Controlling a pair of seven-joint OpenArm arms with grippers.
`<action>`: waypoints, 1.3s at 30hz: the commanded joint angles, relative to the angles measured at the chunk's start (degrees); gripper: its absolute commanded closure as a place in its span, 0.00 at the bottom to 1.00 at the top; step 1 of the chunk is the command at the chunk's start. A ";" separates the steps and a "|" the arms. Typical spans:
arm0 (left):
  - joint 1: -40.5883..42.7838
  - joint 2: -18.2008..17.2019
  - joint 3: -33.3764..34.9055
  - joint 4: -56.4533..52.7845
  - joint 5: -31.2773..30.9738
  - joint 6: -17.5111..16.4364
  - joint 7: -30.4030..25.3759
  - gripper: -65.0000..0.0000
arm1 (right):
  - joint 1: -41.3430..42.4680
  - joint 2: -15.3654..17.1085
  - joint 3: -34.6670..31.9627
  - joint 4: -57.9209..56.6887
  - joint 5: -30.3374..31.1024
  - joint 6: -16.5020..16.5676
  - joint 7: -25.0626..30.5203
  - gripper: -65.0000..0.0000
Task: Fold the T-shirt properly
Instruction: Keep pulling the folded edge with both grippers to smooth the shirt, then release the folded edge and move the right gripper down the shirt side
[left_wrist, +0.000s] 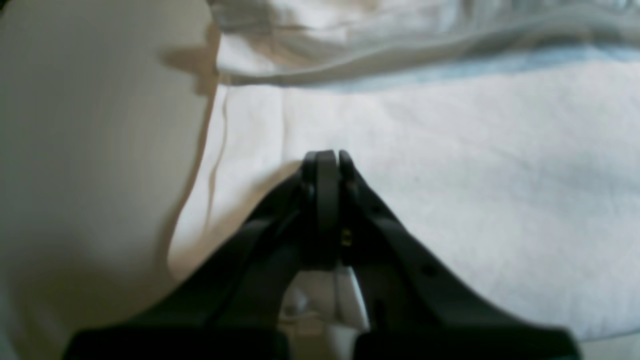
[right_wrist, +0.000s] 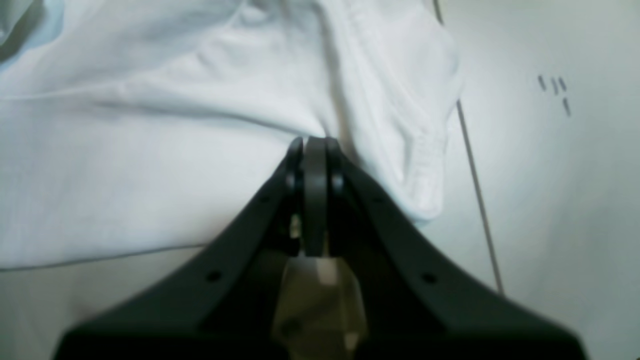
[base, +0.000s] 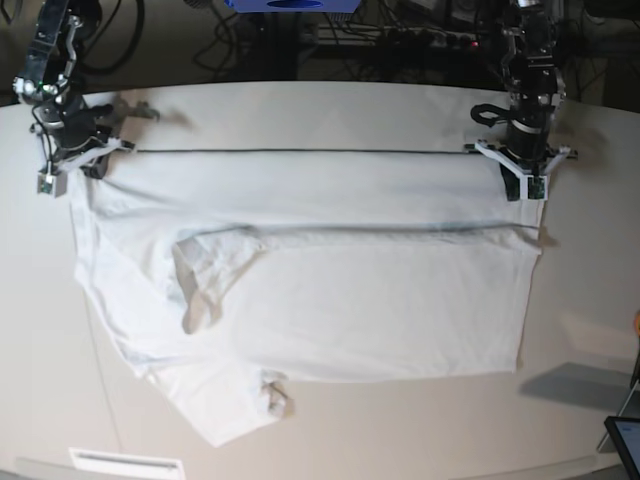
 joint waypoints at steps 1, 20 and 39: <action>2.99 -0.25 -0.88 -0.49 2.15 0.48 10.78 1.00 | -1.48 -0.15 -0.07 -0.25 -1.79 -0.68 -4.83 0.99; 5.89 0.10 -2.90 5.05 2.15 0.48 10.78 1.00 | -8.60 -2.88 0.10 3.44 -1.79 -0.77 -4.48 0.99; 7.56 -0.16 -2.81 5.05 2.15 0.48 10.78 1.00 | -14.93 -3.23 0.10 3.09 -1.79 -0.86 -4.39 0.99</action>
